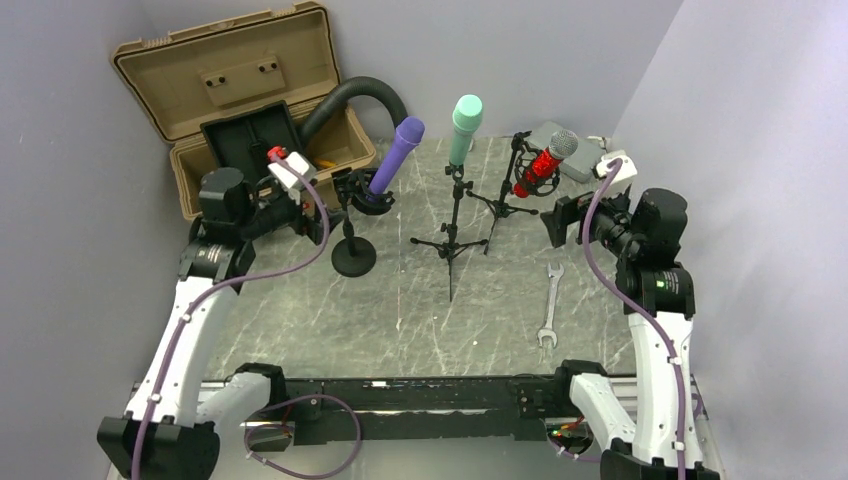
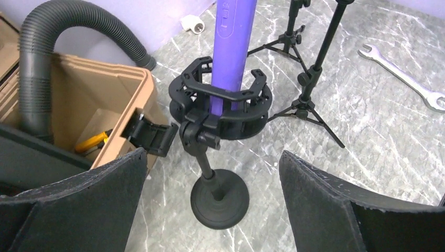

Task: Remove the microphone from the stand

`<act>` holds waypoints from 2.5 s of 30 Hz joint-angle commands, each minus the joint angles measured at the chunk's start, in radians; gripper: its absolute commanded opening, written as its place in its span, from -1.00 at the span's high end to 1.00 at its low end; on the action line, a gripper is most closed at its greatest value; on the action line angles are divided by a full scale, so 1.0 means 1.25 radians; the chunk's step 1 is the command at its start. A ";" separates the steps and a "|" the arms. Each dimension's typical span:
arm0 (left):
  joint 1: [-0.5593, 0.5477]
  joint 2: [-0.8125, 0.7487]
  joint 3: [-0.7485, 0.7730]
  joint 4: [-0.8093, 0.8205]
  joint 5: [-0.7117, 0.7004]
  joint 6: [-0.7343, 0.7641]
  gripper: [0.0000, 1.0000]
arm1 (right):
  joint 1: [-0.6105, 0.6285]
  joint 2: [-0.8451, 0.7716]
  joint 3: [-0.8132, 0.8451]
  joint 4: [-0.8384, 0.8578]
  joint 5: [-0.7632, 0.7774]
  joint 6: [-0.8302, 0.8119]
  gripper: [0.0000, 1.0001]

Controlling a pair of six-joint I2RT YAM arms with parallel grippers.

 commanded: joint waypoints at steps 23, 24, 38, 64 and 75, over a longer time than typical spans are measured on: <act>-0.021 0.118 -0.152 0.248 0.050 0.284 -0.81 | 0.024 0.012 -0.058 -0.080 -0.292 -0.164 -1.00; -0.021 0.126 -0.163 0.287 0.046 0.274 -0.78 | 0.026 0.014 -0.058 -0.077 -0.296 -0.162 -1.00; -0.015 0.251 -0.179 0.477 0.114 0.184 -0.20 | 0.173 0.037 -0.094 -0.023 -0.223 -0.158 -1.00; -0.015 0.127 -0.319 0.390 0.317 0.029 1.00 | 0.387 0.149 -0.021 0.073 -0.267 -0.162 -0.98; -0.044 0.059 -0.398 0.470 0.384 -0.148 1.00 | 0.438 0.213 0.047 0.193 -0.370 -0.080 -0.92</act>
